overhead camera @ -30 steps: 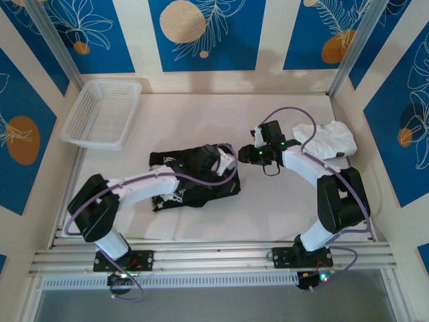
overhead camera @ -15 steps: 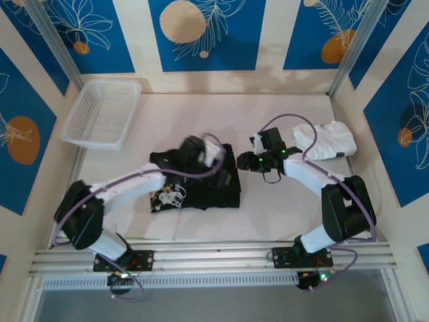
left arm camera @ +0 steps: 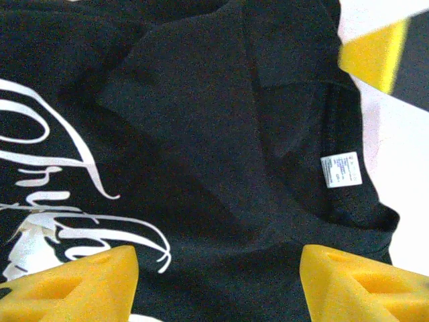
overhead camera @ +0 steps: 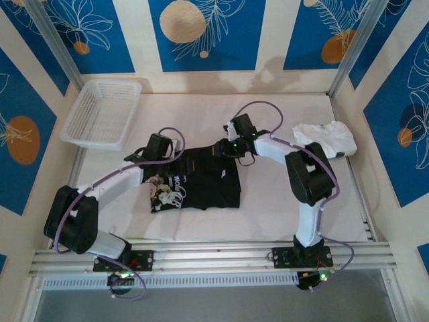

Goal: Fold the inside-out t-shirt

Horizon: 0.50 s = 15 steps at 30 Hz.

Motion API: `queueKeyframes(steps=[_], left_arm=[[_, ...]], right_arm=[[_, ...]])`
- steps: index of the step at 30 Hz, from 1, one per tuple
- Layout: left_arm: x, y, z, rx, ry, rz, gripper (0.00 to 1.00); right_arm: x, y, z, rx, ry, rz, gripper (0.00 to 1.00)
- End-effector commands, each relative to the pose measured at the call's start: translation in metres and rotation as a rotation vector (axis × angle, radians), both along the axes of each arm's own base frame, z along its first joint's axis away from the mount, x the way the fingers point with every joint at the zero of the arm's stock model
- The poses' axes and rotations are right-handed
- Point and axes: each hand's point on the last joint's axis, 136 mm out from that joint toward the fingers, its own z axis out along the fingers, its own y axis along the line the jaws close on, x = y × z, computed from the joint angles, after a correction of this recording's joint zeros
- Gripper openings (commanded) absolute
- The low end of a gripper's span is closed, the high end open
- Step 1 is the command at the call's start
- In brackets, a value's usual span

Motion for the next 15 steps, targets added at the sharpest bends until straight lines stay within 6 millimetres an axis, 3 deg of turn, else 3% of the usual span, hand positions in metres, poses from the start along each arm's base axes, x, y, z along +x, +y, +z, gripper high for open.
queueKeyframes(steps=[1, 4, 6, 9, 13, 15], left_arm=[[-0.007, 0.007, -0.004, 0.003, 0.02, 0.018, 0.65], [-0.012, 0.015, -0.014, 0.042, 0.033, 0.026, 0.65], [-0.017, 0.022, -0.023, 0.077, 0.044, 0.033, 0.65], [-0.021, 0.032, -0.036, 0.12, 0.059, 0.052, 0.65], [-0.022, 0.04, -0.051, 0.154, 0.08, 0.068, 0.65], [-0.023, 0.044, -0.058, 0.173, 0.098, 0.072, 0.65]], right_arm=[[0.007, 0.016, 0.001, 0.008, 0.02, 0.03, 0.24], [0.015, 0.004, 0.018, -0.025, -0.035, 0.013, 0.06], [0.015, -0.006, 0.038, -0.025, -0.081, 0.009, 0.02], [0.012, -0.021, 0.052, -0.033, -0.113, -0.01, 0.01], [0.02, -0.049, 0.032, -0.056, -0.052, -0.079, 0.02], [0.027, -0.061, 0.015, -0.075, -0.001, -0.11, 0.07]])
